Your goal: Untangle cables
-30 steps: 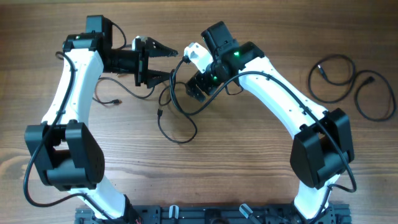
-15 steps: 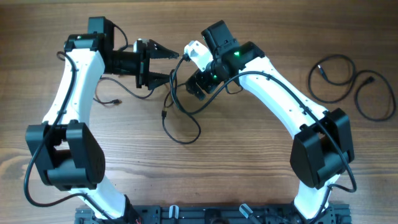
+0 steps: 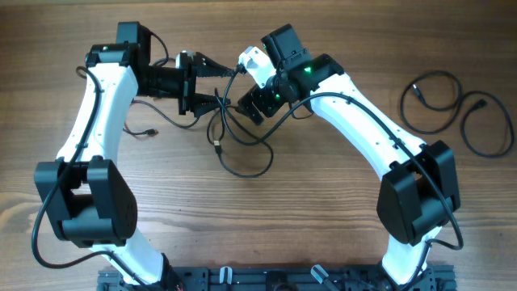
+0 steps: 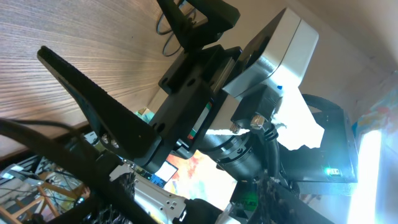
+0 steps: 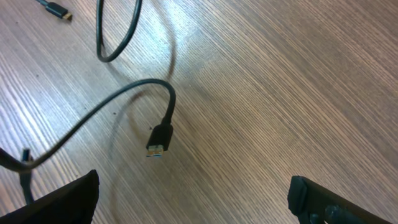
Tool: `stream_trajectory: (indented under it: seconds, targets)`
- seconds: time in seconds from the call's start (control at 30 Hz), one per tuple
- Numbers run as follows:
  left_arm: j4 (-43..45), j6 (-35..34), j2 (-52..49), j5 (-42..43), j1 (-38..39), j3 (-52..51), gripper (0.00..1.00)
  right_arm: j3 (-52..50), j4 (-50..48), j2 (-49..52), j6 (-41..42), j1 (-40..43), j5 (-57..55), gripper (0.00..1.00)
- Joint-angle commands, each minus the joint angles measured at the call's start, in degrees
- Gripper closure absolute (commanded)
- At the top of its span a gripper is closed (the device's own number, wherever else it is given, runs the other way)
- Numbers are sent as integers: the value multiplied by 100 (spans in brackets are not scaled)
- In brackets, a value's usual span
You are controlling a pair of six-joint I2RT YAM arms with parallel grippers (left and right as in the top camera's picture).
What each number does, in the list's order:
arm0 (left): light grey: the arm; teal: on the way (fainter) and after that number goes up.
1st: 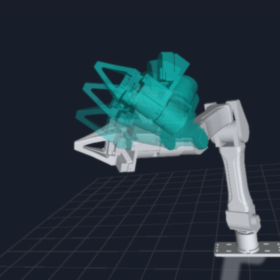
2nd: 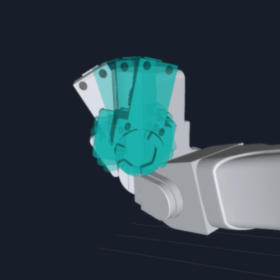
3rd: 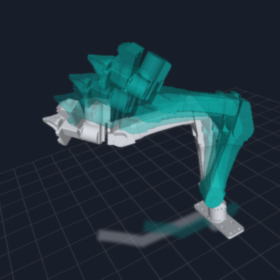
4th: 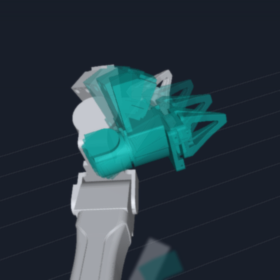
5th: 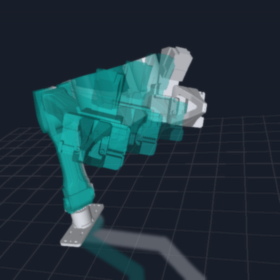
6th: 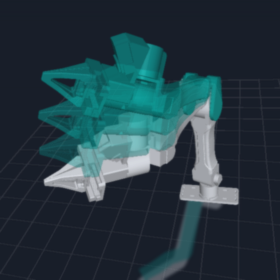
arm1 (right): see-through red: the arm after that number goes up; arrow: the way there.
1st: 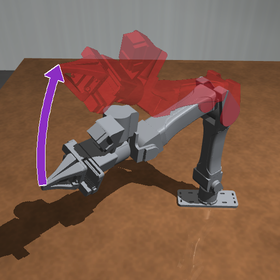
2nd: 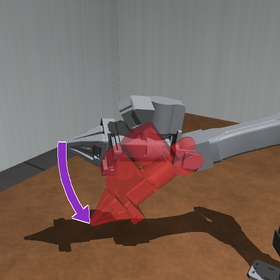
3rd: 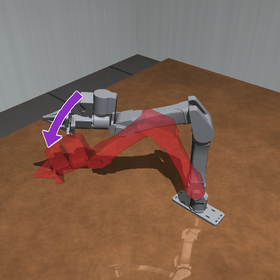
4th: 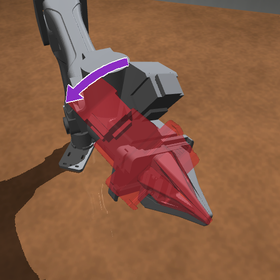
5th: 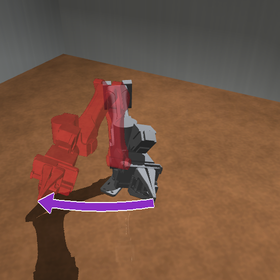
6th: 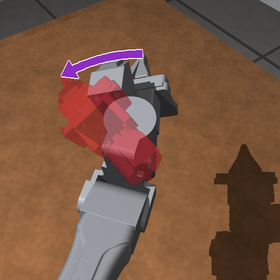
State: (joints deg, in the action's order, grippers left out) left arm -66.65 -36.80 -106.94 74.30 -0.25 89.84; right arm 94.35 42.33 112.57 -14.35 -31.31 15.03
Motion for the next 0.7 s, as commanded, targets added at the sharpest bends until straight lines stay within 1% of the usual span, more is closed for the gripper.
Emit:
stream_trajectory:
  seconds: [0.0,0.23,0.33,0.37,0.43,0.47,0.5,0.57,0.67]
  targets:
    - [-7,-13,-4,131,15,-7,36,74,-24,59,103,2,201,0]
    - [-4,-13,-4,131,15,-7,44,74,4,59,81,2,79,0]
    - [2,-13,-4,129,15,-7,49,72,116,59,83,2,-326,0]
    - [20,-13,-4,131,15,-7,52,72,151,59,83,2,-444,0]
    - [44,-13,-4,131,15,-7,64,68,195,59,85,2,-599,0]
    - [42,-13,-4,131,15,-7,73,59,214,59,85,2,-649,0]
    - [42,-11,-4,131,15,-7,78,50,223,59,81,2,-649,0]
    - [44,-13,-4,131,13,-7,86,2,234,59,83,2,-649,0]
    - [44,-13,-4,131,13,-7,94,-94,249,59,79,4,-656,0]
